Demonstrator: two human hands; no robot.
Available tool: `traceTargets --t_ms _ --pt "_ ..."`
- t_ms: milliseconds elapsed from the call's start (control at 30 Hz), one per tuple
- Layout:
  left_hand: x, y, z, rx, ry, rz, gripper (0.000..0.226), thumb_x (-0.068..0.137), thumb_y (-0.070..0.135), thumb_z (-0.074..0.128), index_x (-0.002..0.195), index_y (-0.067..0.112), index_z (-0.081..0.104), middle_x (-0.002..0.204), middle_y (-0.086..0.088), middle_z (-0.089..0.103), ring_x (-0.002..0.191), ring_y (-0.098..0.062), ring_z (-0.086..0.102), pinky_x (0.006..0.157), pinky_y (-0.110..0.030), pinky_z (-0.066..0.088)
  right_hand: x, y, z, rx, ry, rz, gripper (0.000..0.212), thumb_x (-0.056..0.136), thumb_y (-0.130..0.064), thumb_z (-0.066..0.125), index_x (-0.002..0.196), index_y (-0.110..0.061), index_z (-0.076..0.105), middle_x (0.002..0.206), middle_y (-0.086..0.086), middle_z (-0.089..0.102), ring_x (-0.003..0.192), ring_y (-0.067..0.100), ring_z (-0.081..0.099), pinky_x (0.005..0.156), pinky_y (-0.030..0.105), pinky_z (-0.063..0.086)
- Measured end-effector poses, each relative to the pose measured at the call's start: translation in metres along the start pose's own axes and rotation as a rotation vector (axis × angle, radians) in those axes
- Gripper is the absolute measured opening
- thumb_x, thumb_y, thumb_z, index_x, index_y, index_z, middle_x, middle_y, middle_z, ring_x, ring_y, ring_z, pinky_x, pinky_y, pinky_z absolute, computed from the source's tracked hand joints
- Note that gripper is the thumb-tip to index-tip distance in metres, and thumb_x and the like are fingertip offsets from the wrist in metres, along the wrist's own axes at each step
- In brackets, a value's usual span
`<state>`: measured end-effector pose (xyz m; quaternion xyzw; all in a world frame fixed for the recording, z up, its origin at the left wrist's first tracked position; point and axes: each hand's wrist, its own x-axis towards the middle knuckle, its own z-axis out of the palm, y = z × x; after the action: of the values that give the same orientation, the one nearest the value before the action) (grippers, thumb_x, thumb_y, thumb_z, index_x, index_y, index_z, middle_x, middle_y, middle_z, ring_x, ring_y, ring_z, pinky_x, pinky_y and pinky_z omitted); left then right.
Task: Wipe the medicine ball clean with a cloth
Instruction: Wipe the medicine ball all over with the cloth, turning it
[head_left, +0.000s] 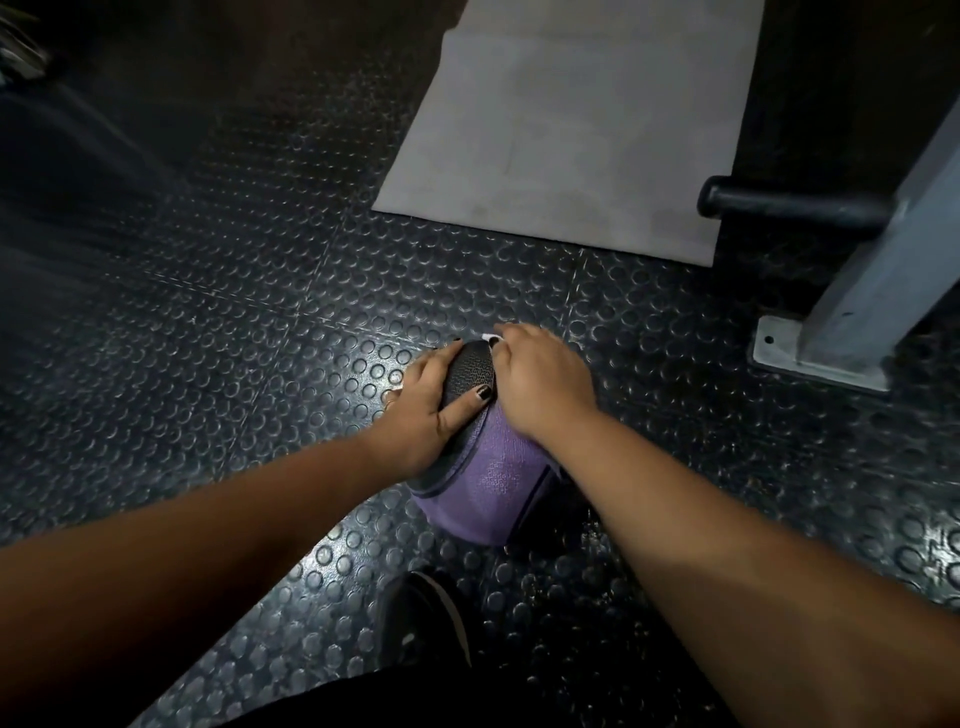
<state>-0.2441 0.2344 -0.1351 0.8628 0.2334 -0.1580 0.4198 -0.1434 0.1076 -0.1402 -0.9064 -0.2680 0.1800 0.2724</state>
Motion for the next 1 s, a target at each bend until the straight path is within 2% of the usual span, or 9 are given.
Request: traceTargets --t_ms 67,167,300,400,500,567,633,767,1000 --pt "-0.003 0.005 0.001 0.021 -0.034 0.033 0.079 0.083 0.078 0.047 0.151 0.05 0.018 0.157 -0.001 0.015 0.144 -0.024 0.023 0.118 -0.042 0.024 0.019 0.004 -0.005 -0.008 -0.1 0.05 0.038 0.101 -0.03 0.028 0.115 -0.013 0.059 0.121 0.01 0.06 0.107 0.026 0.056 0.08 0.033 0.039" --pt "-0.013 0.012 0.003 0.165 -0.123 0.044 0.085 0.072 0.084 0.052 0.143 0.067 0.008 0.163 0.009 -0.007 0.15 -0.034 0.009 0.12 -0.056 0.018 0.036 0.011 -0.011 0.006 -0.211 0.069 0.037 0.1 -0.031 0.031 0.113 -0.014 0.061 0.121 0.011 0.06 0.107 0.029 0.055 0.077 0.033 0.036" --pt "-0.014 0.018 0.006 0.355 -0.199 0.065 0.146 0.035 0.088 0.073 0.148 0.058 -0.014 0.16 0.02 -0.021 0.151 -0.04 -0.009 0.114 -0.072 0.018 0.048 0.021 -0.011 0.029 -0.24 0.054 0.034 0.1 -0.026 0.035 0.103 -0.01 0.064 0.116 0.015 0.061 0.103 0.031 0.055 0.078 0.033 0.039" --pt "-0.007 0.021 -0.001 0.383 -0.229 0.09 0.152 0.041 0.072 0.085 0.155 0.043 -0.011 0.161 0.02 -0.015 0.151 -0.034 -0.002 0.118 -0.065 0.019 0.038 0.022 -0.009 0.012 -0.117 0.101 0.033 0.1 -0.026 0.032 0.089 -0.012 0.059 0.104 0.014 0.064 0.088 0.03 0.056 0.07 0.033 0.039" --pt "-0.002 0.023 -0.011 0.345 -0.257 0.058 0.151 0.042 0.066 0.088 0.155 0.043 -0.01 0.159 0.025 -0.013 0.15 -0.034 0.005 0.12 -0.058 0.021 -0.003 0.02 -0.003 0.104 0.118 0.055 0.037 0.102 -0.028 0.031 0.113 -0.01 0.061 0.116 0.01 0.063 0.105 0.027 0.057 0.085 0.036 0.045" --pt "0.001 0.017 -0.013 0.324 -0.251 0.06 0.152 0.038 0.074 0.085 0.153 0.046 -0.01 0.158 0.027 -0.012 0.15 -0.034 0.005 0.12 -0.059 0.021 -0.045 0.017 0.005 0.164 0.249 -0.05 0.045 0.101 -0.029 0.027 0.138 -0.013 0.046 0.143 0.004 0.048 0.132 0.02 0.042 0.109 0.038 0.034" --pt "0.003 0.012 -0.012 0.291 -0.23 0.054 0.152 0.031 0.086 0.078 0.15 0.051 -0.01 0.158 0.026 -0.01 0.151 -0.034 0.004 0.119 -0.062 0.022 -0.086 0.017 0.02 0.186 0.275 -0.084 0.051 0.1 -0.028 0.024 0.148 -0.016 0.031 0.156 0.0 0.026 0.144 0.017 0.021 0.118 0.041 0.02" --pt "0.003 0.017 -0.011 0.325 -0.247 0.058 0.159 0.027 0.091 0.072 0.153 0.043 -0.012 0.16 0.017 -0.012 0.15 -0.037 0.005 0.121 -0.059 0.019 -0.124 0.027 0.04 0.084 0.217 -0.175 0.054 0.1 -0.033 0.022 0.153 -0.021 0.015 0.161 0.0 0.007 0.147 0.023 0.007 0.116 0.052 0.018" --pt "0.005 0.025 -0.012 0.409 -0.274 0.081 0.173 0.018 0.061 0.093 0.145 0.053 -0.024 0.158 0.017 -0.025 0.152 -0.036 0.0 0.121 -0.054 0.023 -0.061 0.023 0.007 -0.007 0.22 -0.102 0.051 0.098 -0.036 0.021 0.147 -0.026 0.033 0.154 -0.006 0.031 0.14 0.017 0.023 0.114 0.04 0.017"
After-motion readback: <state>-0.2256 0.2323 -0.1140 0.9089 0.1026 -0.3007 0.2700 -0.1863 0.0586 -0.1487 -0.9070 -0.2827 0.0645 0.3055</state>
